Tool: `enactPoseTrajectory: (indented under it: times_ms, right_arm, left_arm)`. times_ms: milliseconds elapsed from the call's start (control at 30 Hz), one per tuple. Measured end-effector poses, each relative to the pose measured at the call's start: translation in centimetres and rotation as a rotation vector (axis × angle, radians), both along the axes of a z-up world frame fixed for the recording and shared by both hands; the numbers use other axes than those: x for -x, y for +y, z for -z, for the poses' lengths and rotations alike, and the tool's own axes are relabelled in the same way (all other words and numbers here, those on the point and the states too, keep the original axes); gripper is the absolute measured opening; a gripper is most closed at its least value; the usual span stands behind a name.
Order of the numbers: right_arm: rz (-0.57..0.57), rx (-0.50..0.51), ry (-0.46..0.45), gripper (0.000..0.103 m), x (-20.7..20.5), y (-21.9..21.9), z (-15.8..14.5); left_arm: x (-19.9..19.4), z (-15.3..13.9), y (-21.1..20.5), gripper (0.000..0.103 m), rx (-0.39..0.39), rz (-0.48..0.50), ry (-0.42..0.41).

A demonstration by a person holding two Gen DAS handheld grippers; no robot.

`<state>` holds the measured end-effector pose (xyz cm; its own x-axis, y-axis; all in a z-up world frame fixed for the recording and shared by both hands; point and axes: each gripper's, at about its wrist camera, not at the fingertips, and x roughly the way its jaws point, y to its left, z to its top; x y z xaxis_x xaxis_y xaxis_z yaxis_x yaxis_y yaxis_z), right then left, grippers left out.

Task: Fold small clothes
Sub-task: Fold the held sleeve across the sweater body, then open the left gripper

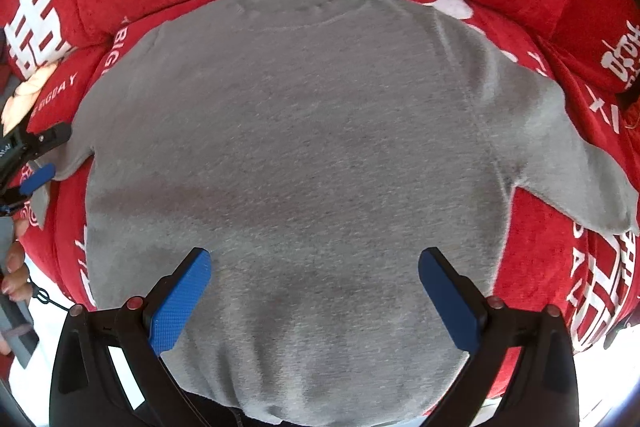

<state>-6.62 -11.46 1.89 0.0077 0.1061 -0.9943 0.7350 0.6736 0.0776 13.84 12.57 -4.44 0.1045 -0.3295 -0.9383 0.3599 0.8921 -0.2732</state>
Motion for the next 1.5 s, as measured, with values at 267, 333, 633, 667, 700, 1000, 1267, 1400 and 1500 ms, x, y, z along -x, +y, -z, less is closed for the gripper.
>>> enactPoseTrajectory:
  times_ms: [267, 333, 633, 667, 700, 1000, 1267, 1400, 1500]
  right_arm:
    - [-0.084, -0.031, 0.028, 0.103, -2.9, 3.3, 1.4]
    - [-0.106, -0.036, 0.039, 0.103, -3.6, 4.2, 1.7]
    - [-0.148, -0.021, 0.008, 0.103, -5.7, 5.8, 0.4]
    - [-0.146, -0.018, 0.001, 0.103, -5.7, 5.7, 0.3]
    - [-0.141, -0.014, -0.006, 0.103, -5.5, 5.6, 0.1]
    - [-0.002, 0.006, -0.028, 0.103, -1.5, 2.1, -0.5]
    - [0.119, -0.001, 0.004, 0.103, 3.3, -1.4, 0.2]
    - [0.149, -0.011, 0.019, 0.103, 4.7, -2.1, 0.7]
    - [0.128, 0.003, 0.015, 0.103, 4.5, -2.3, 0.4]
  left_arm:
    - [-6.6, 3.8, 8.9, 0.092, 0.094, -0.257, 0.072]
    - [-7.4, 3.5, 8.5, 0.092, 0.117, -0.271, 0.047]
    - [-9.0, 0.7, 7.0, 0.006, 0.039, -0.313, -0.117]
    - [-8.6, -0.4, 6.4, 0.006, 0.041, -0.277, -0.160]
    - [-8.0, -1.7, 5.6, 0.006, 0.047, -0.233, -0.205]
    - [0.7, -7.7, -7.1, 0.006, 0.205, 0.208, -0.346]
    - [9.6, -0.6, -15.6, 0.025, 0.062, 0.465, -0.227]
    - [10.5, 0.3, -14.2, 0.085, -0.018, 0.429, -0.276]
    - [9.8, -0.5, -12.0, 0.085, -0.038, 0.424, -0.271]
